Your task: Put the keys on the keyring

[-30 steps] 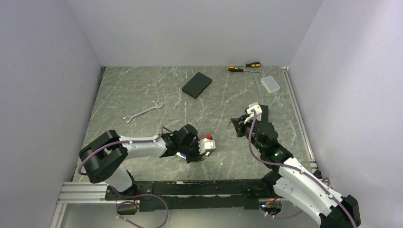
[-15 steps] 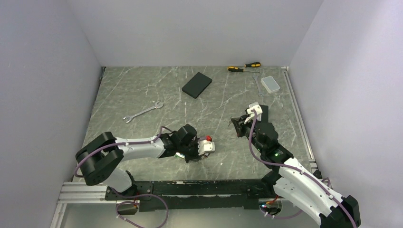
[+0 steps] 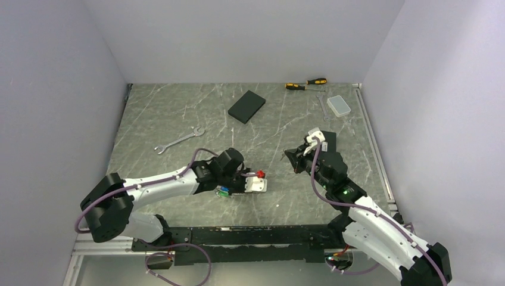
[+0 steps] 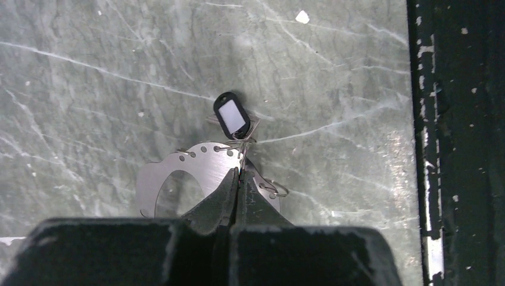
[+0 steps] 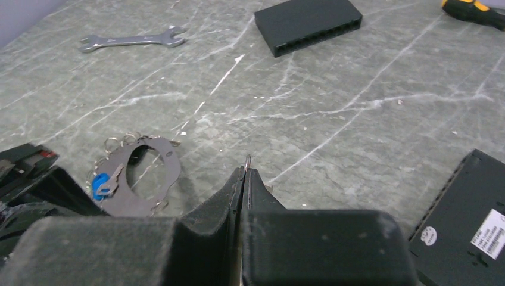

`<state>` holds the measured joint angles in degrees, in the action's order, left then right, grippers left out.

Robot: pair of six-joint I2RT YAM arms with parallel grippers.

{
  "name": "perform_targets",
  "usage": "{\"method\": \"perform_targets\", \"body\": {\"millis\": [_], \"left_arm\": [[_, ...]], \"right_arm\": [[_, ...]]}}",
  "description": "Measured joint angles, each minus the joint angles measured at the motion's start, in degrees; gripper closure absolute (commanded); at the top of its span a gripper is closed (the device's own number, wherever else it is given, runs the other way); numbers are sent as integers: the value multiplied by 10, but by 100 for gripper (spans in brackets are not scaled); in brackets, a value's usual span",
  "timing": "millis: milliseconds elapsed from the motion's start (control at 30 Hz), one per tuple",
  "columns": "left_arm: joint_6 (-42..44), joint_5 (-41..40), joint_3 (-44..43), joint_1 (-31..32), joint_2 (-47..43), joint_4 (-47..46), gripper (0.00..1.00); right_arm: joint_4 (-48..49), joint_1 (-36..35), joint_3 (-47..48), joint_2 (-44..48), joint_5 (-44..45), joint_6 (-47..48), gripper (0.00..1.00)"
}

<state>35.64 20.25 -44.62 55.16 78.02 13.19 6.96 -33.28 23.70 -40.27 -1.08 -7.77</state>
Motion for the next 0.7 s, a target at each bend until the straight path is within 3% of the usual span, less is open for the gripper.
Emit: {"method": "perform_targets", "body": {"millis": [367,700], "left_arm": [[75,39,-24,-43,-38,41,100],[158,104,-8,-48,-147,66,100]], "right_arm": [[2,0,44,-25,-95,12,100],[-5,-7,102,-82,-271,47,100]]}}
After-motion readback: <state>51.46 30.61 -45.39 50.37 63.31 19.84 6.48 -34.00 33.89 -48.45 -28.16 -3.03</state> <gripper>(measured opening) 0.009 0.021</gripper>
